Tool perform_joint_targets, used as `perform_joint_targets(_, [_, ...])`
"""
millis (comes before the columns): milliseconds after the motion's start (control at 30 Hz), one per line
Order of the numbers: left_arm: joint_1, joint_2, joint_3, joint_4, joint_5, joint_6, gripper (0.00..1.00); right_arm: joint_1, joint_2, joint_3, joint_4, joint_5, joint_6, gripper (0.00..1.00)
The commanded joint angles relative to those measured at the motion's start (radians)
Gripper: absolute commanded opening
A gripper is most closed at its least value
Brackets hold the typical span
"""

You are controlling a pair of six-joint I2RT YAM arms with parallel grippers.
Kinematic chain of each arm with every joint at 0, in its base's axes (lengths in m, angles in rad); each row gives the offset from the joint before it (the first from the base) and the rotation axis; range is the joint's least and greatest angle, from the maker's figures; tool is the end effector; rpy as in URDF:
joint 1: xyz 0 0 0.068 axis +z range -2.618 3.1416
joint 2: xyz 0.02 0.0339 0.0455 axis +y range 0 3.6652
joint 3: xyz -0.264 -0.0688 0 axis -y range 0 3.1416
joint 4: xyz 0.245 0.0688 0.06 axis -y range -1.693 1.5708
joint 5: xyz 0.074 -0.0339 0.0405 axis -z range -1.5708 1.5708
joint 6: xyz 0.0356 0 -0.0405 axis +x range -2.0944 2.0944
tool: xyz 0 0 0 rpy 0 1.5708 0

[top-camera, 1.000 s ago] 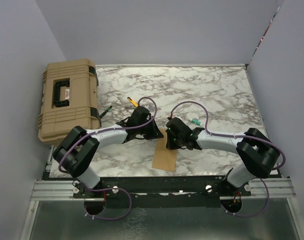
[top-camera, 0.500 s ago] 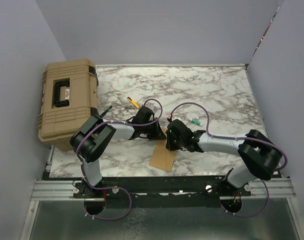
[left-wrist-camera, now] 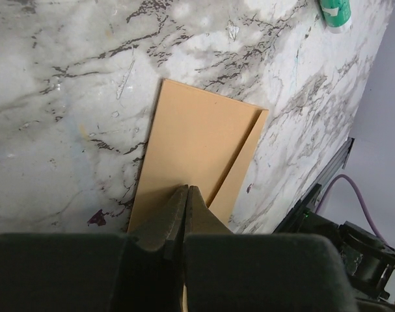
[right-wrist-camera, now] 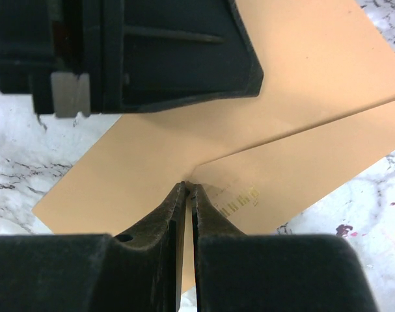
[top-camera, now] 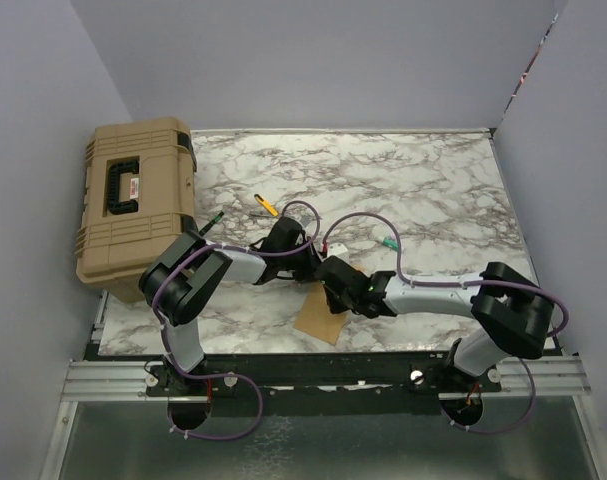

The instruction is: Place the letter into the envelope and seal it

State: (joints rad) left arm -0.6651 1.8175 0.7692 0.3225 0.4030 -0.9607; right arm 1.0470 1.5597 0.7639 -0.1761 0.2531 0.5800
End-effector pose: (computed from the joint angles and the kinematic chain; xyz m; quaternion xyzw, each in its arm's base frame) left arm 0.2578 -0.2199 0.1163 -0.0504 0.8960 -0.4173 0.1436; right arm 0.1540 0.2488 0.1548 -0.1831 0.9308 0.1298 0.2887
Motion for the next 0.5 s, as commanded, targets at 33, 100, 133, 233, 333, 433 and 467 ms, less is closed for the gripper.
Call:
perform_joint_targets(33, [-0.005,0.027,-0.038,-0.101,-0.119,0.019,0.00,0.060,0.021,-0.057,-0.152,-0.013,0.082,0.11])
perform_joint_targets(100, [-0.004,0.030,-0.035,-0.100,-0.119,0.020,0.00,0.075,0.020,-0.063,-0.154,-0.018,0.096,0.11])
perform_joint_targets(133, [-0.004,0.032,-0.034,-0.101,-0.119,0.021,0.00,0.085,0.019,-0.065,-0.158,-0.019,0.106,0.11])
perform_joint_targets(233, [-0.002,0.033,-0.034,-0.101,-0.117,0.023,0.00,0.112,0.010,-0.077,-0.171,-0.034,0.143,0.11])
perform_joint_targets(333, [-0.002,0.035,-0.034,-0.102,-0.115,0.027,0.00,0.127,-0.013,-0.098,-0.182,-0.058,0.187,0.10])
perform_joint_targets(433, [-0.001,0.042,-0.033,-0.105,-0.112,0.031,0.00,0.134,-0.047,-0.126,-0.193,-0.084,0.226,0.09])
perform_joint_targets(467, [-0.001,0.045,-0.034,-0.104,-0.111,0.033,0.00,0.135,-0.058,-0.136,-0.200,-0.091,0.238,0.09])
